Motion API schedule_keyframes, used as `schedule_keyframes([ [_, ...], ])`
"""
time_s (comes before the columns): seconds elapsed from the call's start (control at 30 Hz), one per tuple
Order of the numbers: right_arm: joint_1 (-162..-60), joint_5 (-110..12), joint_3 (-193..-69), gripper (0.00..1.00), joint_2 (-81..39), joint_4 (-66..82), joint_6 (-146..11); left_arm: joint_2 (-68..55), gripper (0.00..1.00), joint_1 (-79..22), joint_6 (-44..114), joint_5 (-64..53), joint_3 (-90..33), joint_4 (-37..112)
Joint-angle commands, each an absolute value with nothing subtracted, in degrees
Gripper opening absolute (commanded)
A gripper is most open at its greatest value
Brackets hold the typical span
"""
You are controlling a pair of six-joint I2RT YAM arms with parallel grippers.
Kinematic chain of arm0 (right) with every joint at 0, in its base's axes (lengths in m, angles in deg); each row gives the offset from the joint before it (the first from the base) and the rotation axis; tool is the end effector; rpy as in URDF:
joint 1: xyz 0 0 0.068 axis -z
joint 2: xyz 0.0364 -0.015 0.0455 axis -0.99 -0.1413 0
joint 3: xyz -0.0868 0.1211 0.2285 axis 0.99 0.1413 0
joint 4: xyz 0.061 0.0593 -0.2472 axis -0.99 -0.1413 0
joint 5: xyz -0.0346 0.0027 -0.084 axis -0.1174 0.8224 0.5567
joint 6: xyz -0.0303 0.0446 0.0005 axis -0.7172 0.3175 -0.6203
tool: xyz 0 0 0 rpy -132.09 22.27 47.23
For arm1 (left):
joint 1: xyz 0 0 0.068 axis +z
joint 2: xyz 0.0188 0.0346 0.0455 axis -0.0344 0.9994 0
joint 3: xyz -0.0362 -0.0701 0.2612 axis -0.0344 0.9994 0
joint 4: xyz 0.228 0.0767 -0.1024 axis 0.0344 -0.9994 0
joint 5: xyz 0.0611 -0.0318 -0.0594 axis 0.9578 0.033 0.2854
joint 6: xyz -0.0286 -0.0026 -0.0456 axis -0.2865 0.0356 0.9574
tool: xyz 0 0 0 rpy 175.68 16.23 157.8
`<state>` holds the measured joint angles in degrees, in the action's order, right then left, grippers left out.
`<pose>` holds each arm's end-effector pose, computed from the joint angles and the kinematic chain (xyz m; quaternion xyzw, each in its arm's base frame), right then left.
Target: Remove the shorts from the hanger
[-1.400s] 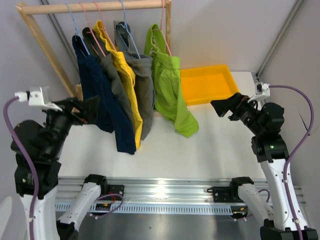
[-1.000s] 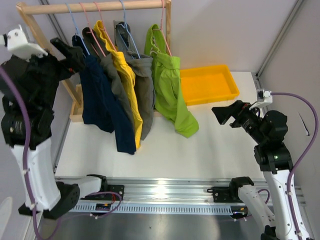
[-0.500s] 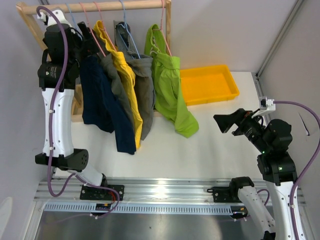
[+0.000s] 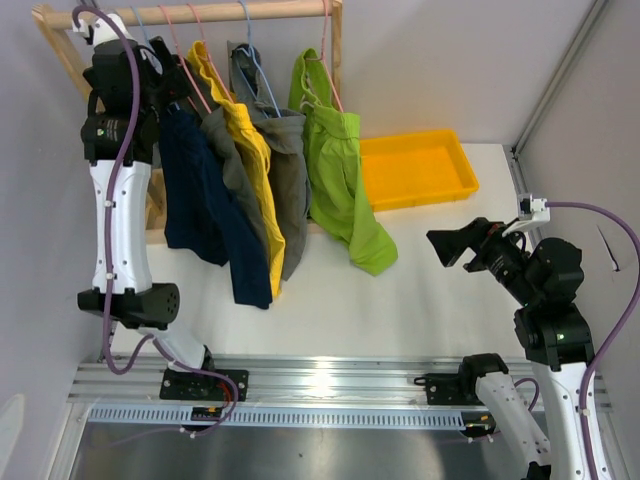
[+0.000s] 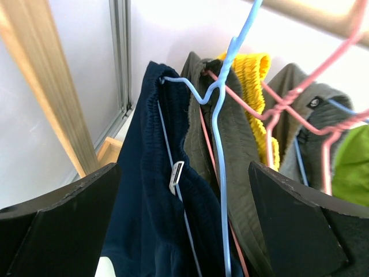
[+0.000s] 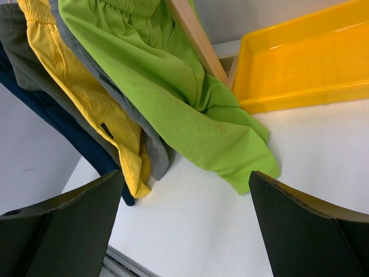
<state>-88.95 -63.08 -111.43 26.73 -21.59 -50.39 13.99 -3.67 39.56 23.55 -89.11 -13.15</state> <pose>0.1053 0.0261 0.3953 -0.0146 0.7474 0.3066 0.5892 0.3092 0.0036 0.5515 -0.2114 0.7403 0.0411 0.6369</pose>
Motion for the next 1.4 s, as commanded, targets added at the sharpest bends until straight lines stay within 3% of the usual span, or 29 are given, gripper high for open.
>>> schedule_keyframes([
  [0.0,-89.26,-62.79,-112.46,0.99,26.39,-20.64,-51.07,16.21,0.99,-2.68,38.47,22.73,-91.62,-11.22],
  [0.2,-89.26,-62.53,-112.02,0.99,26.47,-20.73,-51.33,19.38,0.97,-2.15,38.64,22.29,-94.61,-11.57],
  [0.23,-89.26,-62.35,-112.02,0.99,26.47,-20.82,-51.33,20.0,0.9,-2.15,38.64,22.46,-94.79,-11.74],
  [0.47,-89.26,-62.26,-111.67,0.99,26.39,-20.73,-51.42,20.7,0.68,-0.22,39.17,23.79,-94.88,-11.83],
  [0.53,-89.26,-62.26,-111.49,0.99,26.39,-20.56,-51.33,20.97,0.54,0.31,39.35,23.52,-94.88,-12.01],
  [0.63,-89.35,-62.26,-111.49,0.99,26.21,-20.47,-51.24,21.23,0.42,0.57,39.52,23.26,-94.62,-12.19],
  [0.7,-89.26,-62.26,-111.49,0.99,26.12,-20.47,-51.33,21.32,0.27,0.75,39.61,23.08,-94.7,-12.27],
  [0.73,-89.26,-62.26,-111.49,0.99,26.12,-20.56,-51.33,21.32,0.08,0.93,39.7,22.56,-94.7,-12.27],
  [0.77,-89.26,-62.18,-111.41,0.99,26.21,-20.47,-51.25,21.32,0.02,0.93,39.79,22.38,-94.88,-12.36],
  [1.13,-89.26,-62.09,-112.28,0.99,25.42,-19.85,-51.59,15.61,0.0,0.93,40.22,19.39,-96.11,-10.96],
  [1.37,-89.26,-64.01,-120.96,0.99,22.09,-17.13,-52.3,5.7,0.0,0.84,40.84,18.25,-95.32,-7.8],
])
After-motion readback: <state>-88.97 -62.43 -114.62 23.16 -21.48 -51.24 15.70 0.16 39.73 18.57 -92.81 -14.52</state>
